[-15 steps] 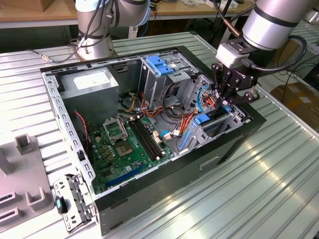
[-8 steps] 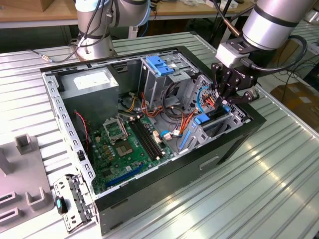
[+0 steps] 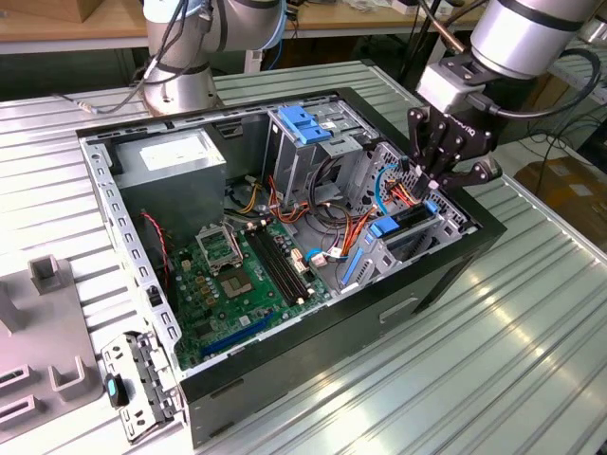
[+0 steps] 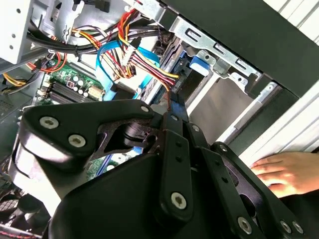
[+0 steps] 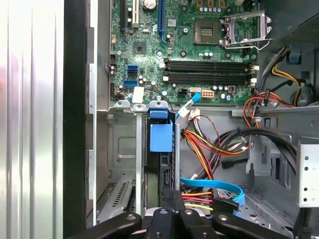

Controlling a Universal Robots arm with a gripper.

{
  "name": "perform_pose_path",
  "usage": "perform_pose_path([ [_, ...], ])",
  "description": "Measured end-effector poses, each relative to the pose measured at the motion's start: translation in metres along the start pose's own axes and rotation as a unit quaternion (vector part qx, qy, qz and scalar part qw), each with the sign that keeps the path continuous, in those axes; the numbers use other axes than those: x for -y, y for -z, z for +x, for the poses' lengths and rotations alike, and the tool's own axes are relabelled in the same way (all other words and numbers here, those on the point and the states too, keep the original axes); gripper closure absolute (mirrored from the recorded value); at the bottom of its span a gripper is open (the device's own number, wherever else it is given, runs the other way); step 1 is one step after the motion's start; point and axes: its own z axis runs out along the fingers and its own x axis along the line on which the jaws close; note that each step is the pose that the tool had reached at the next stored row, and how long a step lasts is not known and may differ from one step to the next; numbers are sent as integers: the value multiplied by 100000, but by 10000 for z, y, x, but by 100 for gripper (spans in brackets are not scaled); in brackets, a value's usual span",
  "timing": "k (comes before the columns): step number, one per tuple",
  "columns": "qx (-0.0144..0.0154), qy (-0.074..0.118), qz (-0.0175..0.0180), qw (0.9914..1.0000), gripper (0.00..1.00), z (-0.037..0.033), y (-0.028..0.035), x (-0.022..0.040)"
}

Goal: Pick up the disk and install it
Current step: 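Insert the second disk wire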

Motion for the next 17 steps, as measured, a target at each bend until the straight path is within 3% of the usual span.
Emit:
perform_pose_path([
  [2,33,-2,0,100000,89,0,3,0],
  [4,234,-5,4,100000,89,-1,6,-54],
  [9,271,3,3,100000,89,-9,120,-63],
  [17,280,35,4,100000,89,-58,222,-62],
])
